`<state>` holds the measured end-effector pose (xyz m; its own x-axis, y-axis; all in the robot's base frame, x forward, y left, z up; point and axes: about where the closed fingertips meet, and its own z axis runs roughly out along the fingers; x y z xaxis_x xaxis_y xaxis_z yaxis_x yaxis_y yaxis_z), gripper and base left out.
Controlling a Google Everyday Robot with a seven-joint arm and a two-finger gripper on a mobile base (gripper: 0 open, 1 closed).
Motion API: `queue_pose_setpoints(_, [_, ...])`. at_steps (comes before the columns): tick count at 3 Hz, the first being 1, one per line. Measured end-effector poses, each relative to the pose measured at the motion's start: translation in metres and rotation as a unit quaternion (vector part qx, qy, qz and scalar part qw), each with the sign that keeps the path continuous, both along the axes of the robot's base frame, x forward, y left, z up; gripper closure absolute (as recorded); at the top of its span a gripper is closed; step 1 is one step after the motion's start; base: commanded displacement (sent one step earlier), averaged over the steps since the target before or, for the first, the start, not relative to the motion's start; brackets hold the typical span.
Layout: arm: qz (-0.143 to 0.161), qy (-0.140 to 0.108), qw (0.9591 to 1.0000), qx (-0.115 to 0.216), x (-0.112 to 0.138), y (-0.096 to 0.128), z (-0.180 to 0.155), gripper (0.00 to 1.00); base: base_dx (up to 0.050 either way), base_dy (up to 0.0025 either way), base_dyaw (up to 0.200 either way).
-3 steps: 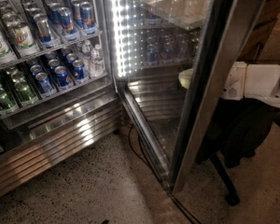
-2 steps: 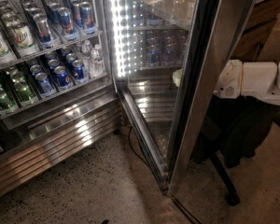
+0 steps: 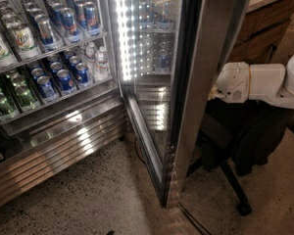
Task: Close right fridge door
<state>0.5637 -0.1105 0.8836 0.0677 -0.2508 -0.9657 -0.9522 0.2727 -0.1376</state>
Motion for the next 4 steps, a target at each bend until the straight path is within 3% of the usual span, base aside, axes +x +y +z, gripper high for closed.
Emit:
queue_pose_setpoints(1, [0.011,0.002,0.9999,0.011,0.003,0.012,-0.004,1.00,0.000,0.00000,0.000])
queue_pose_setpoints(2, [0.011,0.002,0.9999,0.012,0.004,0.011,-0.004,1.00,0.000,0.00000,0.000])
queue_pose_setpoints(4, [0.062,0.002,0.9974,0.038,0.008,0.049,-0.005,1.00,0.000,0.00000,0.000])
